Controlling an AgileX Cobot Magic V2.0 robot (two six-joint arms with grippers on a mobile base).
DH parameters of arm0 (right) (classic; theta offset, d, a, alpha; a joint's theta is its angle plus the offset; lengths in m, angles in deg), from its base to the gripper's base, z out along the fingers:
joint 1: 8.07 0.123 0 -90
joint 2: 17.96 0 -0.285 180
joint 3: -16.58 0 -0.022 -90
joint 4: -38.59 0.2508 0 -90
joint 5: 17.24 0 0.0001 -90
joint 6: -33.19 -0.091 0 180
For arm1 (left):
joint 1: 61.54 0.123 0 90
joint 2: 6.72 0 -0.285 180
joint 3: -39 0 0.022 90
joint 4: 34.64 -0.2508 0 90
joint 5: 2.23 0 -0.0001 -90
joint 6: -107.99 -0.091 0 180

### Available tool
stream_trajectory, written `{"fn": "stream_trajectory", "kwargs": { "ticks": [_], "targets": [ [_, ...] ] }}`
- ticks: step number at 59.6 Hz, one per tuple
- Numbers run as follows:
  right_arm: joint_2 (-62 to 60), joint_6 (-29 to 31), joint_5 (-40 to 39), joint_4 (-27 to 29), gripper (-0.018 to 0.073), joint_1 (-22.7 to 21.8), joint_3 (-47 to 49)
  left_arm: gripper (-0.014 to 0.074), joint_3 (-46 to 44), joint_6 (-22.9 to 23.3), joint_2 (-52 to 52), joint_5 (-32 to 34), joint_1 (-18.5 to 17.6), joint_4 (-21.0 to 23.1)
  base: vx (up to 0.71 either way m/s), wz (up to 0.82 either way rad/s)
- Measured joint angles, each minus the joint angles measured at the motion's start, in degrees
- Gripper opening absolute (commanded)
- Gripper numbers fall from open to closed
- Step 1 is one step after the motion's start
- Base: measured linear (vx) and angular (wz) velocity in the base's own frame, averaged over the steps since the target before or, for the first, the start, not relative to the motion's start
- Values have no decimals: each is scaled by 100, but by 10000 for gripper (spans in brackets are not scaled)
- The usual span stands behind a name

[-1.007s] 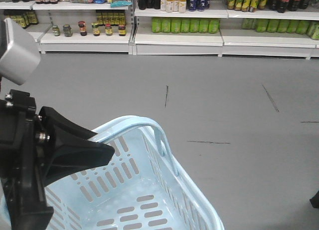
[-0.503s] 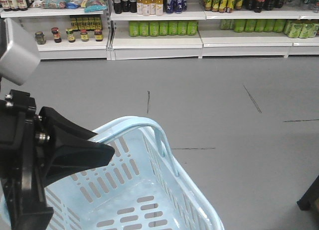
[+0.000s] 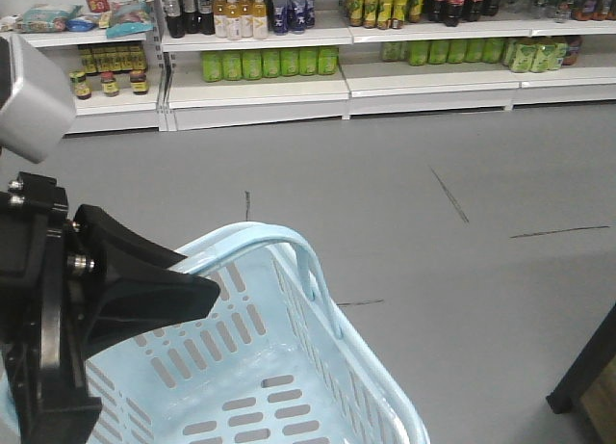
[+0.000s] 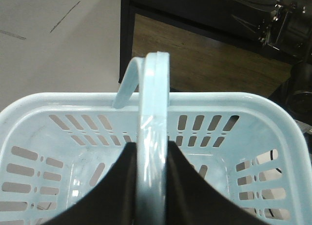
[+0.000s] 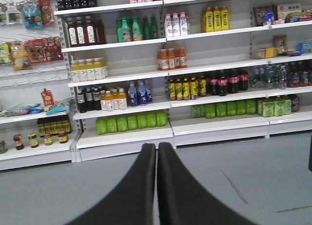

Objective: Pick three apples into basket with both arms

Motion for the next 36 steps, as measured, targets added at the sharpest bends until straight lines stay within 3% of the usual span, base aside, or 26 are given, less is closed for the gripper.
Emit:
{"fn": "stream_trajectory", "kwargs": {
  "ticks": [36],
  "targets": [
    [0,0,0,0,-4,0,0,-6,0,0,0,0,0,0,13,-43]
  ]
}}
